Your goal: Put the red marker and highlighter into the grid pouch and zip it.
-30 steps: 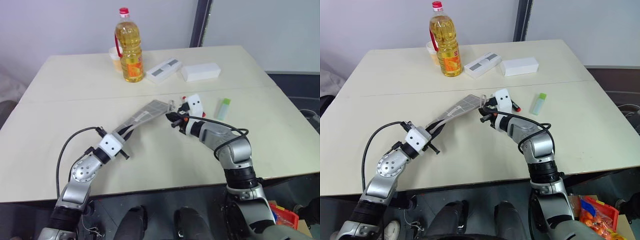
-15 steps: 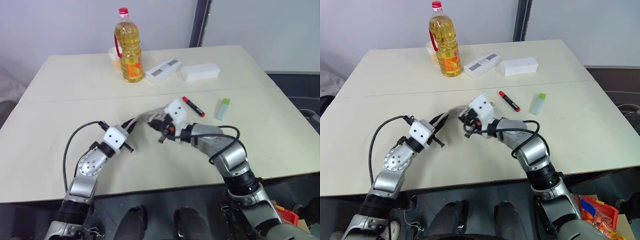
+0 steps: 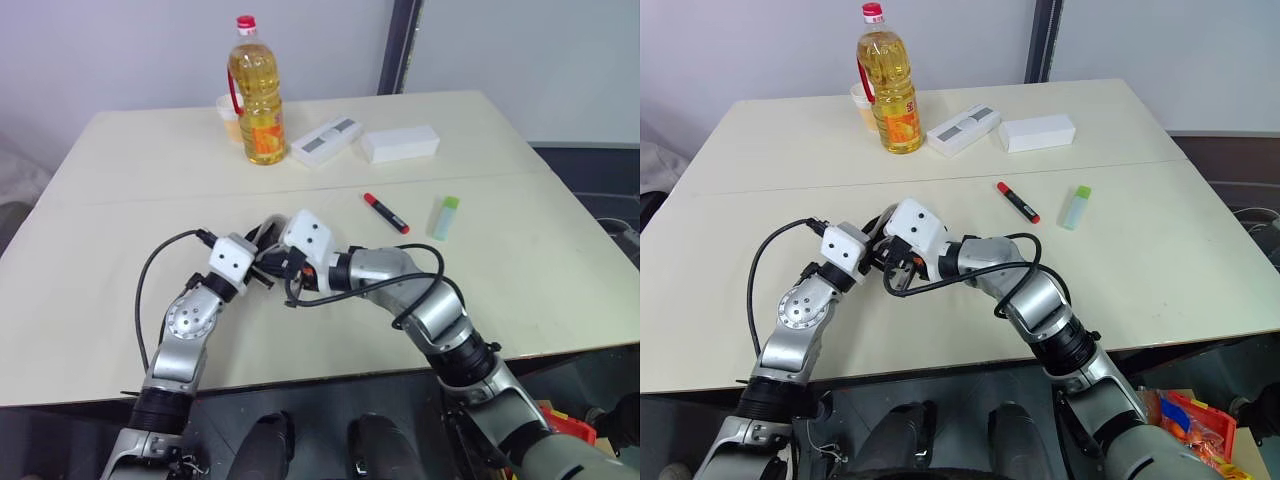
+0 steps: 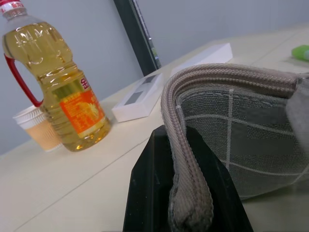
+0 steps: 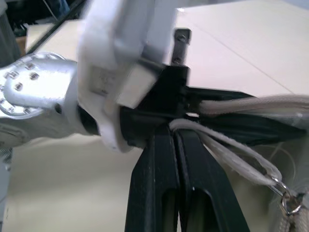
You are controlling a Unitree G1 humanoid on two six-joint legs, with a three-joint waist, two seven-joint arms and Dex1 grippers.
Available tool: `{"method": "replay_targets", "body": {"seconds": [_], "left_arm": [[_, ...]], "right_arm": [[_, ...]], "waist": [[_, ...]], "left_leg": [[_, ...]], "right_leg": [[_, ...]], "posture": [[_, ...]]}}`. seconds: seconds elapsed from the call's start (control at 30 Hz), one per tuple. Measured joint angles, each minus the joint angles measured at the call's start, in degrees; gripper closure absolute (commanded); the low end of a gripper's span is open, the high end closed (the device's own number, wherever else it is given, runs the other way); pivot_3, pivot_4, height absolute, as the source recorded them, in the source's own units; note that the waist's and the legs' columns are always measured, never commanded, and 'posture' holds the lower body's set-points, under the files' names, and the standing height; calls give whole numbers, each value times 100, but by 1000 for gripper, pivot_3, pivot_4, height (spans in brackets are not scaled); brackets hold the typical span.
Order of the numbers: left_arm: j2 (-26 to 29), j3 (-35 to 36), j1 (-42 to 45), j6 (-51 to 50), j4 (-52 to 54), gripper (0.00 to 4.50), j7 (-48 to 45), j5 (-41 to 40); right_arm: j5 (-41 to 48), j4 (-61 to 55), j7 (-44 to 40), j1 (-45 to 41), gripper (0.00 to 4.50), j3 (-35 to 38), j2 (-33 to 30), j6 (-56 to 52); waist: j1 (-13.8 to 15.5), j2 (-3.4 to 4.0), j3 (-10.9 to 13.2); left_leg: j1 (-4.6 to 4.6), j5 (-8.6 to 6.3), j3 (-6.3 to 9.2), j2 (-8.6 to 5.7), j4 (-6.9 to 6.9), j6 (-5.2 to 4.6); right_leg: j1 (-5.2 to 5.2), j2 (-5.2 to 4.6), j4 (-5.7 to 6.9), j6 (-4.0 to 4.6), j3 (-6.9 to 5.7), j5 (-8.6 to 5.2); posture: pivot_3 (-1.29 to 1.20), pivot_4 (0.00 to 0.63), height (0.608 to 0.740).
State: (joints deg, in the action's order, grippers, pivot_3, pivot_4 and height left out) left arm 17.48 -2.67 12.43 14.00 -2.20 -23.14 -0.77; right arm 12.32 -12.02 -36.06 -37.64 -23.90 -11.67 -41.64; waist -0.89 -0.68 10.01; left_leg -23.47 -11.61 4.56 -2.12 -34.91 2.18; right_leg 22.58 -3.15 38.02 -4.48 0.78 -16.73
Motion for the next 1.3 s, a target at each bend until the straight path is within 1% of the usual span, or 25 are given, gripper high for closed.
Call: {"method": "replay_targets", "body": {"seconds": [0.1, 0.23, 0.4, 0.5, 0.63, 0.8, 0.9, 1.0, 1.13, 1.2, 1.3], "left_arm": [[116, -18, -187, -5, 208, 4500, -182, -106], [537, -3, -483, -60, 601, 4500, -606, -293], [689, -39, -486, -148, 683, 4500, -893, -363], [690, -82, -430, -218, 682, 4500, -945, -362], [562, -186, -342, -342, 662, 4500, -1021, -362], [356, -282, -330, -504, 694, 4500, -1051, -450], [322, -269, -333, -637, 757, 4500, -1048, -565], [325, -136, -338, -734, 832, 4500, -972, -640], [360, 248, -368, -825, 903, 4500, -693, -678], [363, 365, -387, -835, 916, 4500, -576, -671], [341, 382, -412, -833, 921, 4500, -459, -615]], "right_arm": [[-73, 3, 80, -31, 4482, 127, -132, -2], [-83, -8, 152, -9, 4482, 466, -412, -12], [-75, -16, 151, -9, 4482, 497, -538, -16], [-73, -16, 150, -10, 4482, 511, -573, -29], [30, -81, 69, -8, 4482, 623, -637, -201], [207, -449, -230, 116, 4482, 608, -791, -324], [268, -712, -385, 170, 4482, 542, -868, -350], [252, -732, -363, 162, 4482, 572, -922, -346], [239, -615, -360, 129, 4482, 759, -1081, -241], [248, -544, -375, 105, 3900, 883, -1126, -205], [271, -458, -406, 50, 2572, 1000, -1157, -202]], "waist": [[12, -1, -1], [12, -1, 0], [1, 0, 0], [7, 0, 0], [29, 0, 0], [27, -1, 0], [17, 0, 0], [18, -1, 1], [18, -1, 2], [20, -2, 2], [21, -2, 2]], "left_leg": [[0, 0, 2, -1, -1, 0], [0, 0, 0, -2, 1, 0], [0, 0, 1, -1, 3, 0], [0, 0, 1, -1, 2, 0], [-1, 0, 1, -3, -2, 0], [-3, -1, 2, -3, -2, 0], [-4, -1, 2, -3, -2, -1], [-4, -1, 2, -2, -2, -1], [-6, -1, 2, -2, 0, -1], [-7, -1, 2, -2, 1, -1], [-8, -1, 1, -3, 1, -1]], "right_leg": [[-1, -3, -1, 1, -2, -1], [-3, -7, -4, 3, -1, -2], [0, -6, -4, 4, -1, -2], [-2, -7, -4, 4, -1, -2], [-6, -9, -6, 3, -2, -2], [-4, -9, -7, 2, -3, -2], [-3, -9, -7, 2, -3, -2], [-2, -9, -7, 2, -3, -2], [1, -9, -8, 2, -3, -2], [1, -9, -9, 1, -3, -3], [0, -9, -11, 1, -3, -3]], "posture": [[0, 150, 740], [0, 150, 740], [0, 150, 740], [0, 150, 740], [0, 150, 740], [0, 150, 740], [0, 150, 740], [0, 150, 740], [0, 150, 740], [0, 150, 740], [0, 150, 740]]}}
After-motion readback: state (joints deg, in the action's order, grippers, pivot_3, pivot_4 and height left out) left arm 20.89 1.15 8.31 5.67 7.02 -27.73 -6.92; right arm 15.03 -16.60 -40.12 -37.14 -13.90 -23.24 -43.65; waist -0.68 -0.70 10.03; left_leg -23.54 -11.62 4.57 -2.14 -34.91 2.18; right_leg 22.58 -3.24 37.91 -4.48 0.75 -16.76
